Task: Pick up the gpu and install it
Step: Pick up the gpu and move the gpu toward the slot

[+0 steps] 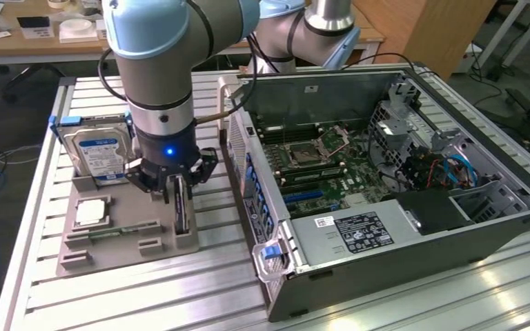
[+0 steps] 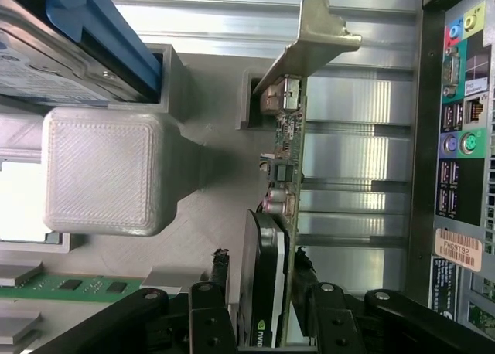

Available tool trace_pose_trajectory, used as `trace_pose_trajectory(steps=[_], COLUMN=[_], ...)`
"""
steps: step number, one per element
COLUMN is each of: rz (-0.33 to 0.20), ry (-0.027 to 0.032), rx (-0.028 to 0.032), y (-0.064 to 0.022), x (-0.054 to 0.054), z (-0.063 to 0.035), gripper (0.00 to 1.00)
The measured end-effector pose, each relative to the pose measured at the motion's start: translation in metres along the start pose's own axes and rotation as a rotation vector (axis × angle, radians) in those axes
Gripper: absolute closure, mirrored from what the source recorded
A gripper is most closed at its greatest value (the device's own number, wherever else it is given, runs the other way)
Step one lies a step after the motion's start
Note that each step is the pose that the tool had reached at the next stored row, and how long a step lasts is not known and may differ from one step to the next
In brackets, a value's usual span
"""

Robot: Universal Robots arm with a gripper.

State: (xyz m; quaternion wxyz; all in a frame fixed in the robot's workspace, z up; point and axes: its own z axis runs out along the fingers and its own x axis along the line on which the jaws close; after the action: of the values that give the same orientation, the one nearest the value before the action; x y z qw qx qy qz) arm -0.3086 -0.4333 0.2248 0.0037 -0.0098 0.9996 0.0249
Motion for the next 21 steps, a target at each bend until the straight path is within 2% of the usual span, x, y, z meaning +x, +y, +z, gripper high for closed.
trace_pose_trajectory(steps=[9, 10, 11, 12, 13, 21], rz=[0.000, 0.000, 0.000, 0.000, 0.000, 0.000], ry=[0.0002, 0.0002, 0.0001, 0.0001, 0.0001, 0.0002], rx=[0.0002, 0.0001, 0.0001, 0.0001, 0.0001, 0.0001], y=[-0.0001, -0.0001, -0.0001, 0.0000, -0.0001, -0.0001], x=[0.0000, 0.0000, 0.0000, 0.0000, 0.0000, 0.0000], z=[0.0009, 0.0009, 0.0010, 0.0010, 0.0010, 0.0010], gripper=[0.56, 0.57, 0.63, 0.63, 0.70, 0.73])
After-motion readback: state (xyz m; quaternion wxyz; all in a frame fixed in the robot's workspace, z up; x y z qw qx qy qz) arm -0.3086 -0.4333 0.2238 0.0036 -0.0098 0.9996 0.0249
